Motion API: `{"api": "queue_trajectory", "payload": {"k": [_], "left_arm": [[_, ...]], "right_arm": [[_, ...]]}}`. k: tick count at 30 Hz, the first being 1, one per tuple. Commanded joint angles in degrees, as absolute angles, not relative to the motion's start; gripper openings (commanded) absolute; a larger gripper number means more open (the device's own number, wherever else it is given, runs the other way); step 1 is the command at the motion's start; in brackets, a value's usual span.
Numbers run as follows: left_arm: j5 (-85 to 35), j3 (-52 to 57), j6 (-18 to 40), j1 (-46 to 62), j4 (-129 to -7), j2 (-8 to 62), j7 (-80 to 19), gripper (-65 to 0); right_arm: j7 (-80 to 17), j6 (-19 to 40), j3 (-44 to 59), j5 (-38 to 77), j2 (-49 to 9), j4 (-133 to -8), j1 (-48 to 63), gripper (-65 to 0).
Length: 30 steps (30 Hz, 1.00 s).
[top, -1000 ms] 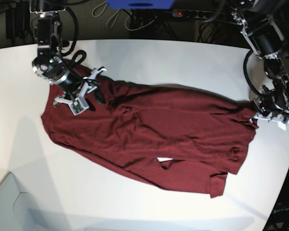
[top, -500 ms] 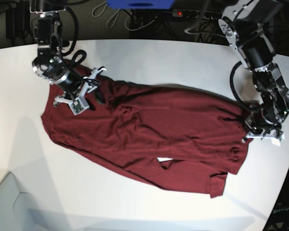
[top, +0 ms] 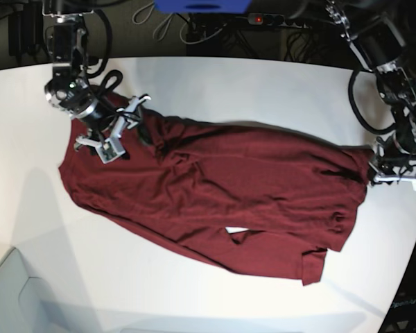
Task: Layout the t-shirt on the table in an organized manner, then fold the t-shirt properly
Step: 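Hold the shirt edge with both grippers, pulling it taut between them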
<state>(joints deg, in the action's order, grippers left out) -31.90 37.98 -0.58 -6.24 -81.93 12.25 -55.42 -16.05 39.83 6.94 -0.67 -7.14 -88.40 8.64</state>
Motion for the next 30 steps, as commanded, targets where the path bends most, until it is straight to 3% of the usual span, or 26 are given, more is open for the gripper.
{"api": "queue_trajectory", "payload": {"k": [1,5,15,23,26,30], "left_arm": [[-32.9,38.0,0.0,-6.9,-83.3,13.0,-54.5,-41.8],[-32.8,41.9,0.0,-6.3,-82.2,12.5,-54.5,-31.8],[-32.8,41.8,0.1,-6.6,-72.9,12.9,-48.0,-31.5],[-32.9,32.7,0.1,-7.6,-67.1,14.6,-43.8,-31.9],[-32.8,31.4,0.1,-8.1,-66.6,14.7,-43.4,-39.5],[-32.8,31.4,0.1,-8.8,-66.6,15.4,-43.0,-64.8]], "right_arm": [[-14.7,40.0,8.0,0.3,-7.5,-89.7,8.7,-24.2],[-14.3,40.0,10.2,0.3,-6.0,-92.2,9.7,-19.0],[-14.3,40.0,10.3,0.3,-5.4,-96.7,12.9,-18.9],[-14.5,40.0,11.8,0.3,-5.2,-101.1,17.0,-18.8],[-14.4,40.0,12.1,0.3,-5.2,-101.4,18.2,-18.8],[-14.5,40.0,12.0,0.3,-5.3,-101.1,20.2,-18.8]]}}
